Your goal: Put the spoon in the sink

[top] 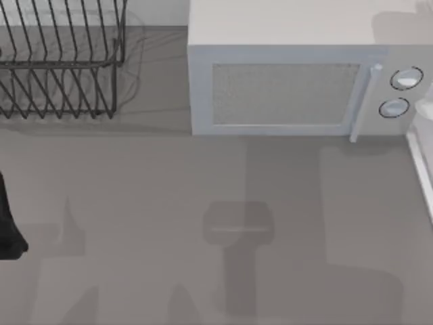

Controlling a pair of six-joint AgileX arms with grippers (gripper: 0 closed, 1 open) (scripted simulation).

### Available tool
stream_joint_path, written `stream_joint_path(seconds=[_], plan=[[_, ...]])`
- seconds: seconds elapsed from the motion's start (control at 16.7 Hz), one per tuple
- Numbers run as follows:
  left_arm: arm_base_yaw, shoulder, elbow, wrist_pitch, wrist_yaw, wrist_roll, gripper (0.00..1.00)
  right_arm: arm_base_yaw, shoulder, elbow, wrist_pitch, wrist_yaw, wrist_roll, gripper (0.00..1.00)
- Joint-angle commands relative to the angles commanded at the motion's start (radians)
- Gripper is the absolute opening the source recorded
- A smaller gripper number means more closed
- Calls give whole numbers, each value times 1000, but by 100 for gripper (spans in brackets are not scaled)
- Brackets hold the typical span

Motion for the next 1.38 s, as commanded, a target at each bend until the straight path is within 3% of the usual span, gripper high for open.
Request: stream_joint_path(seconds=[0.36, 0.72, 1.38], plan=[[0, 0, 0, 0, 0, 0, 100, 2, -92, -317, 199, -3, 0, 0], [0, 0, 0, 0, 0, 0, 100, 2, -111, -363, 241, -2, -1, 0], [0, 0, 0, 0, 0, 0, 100, 2, -111, -363, 241, -2, -1, 83]])
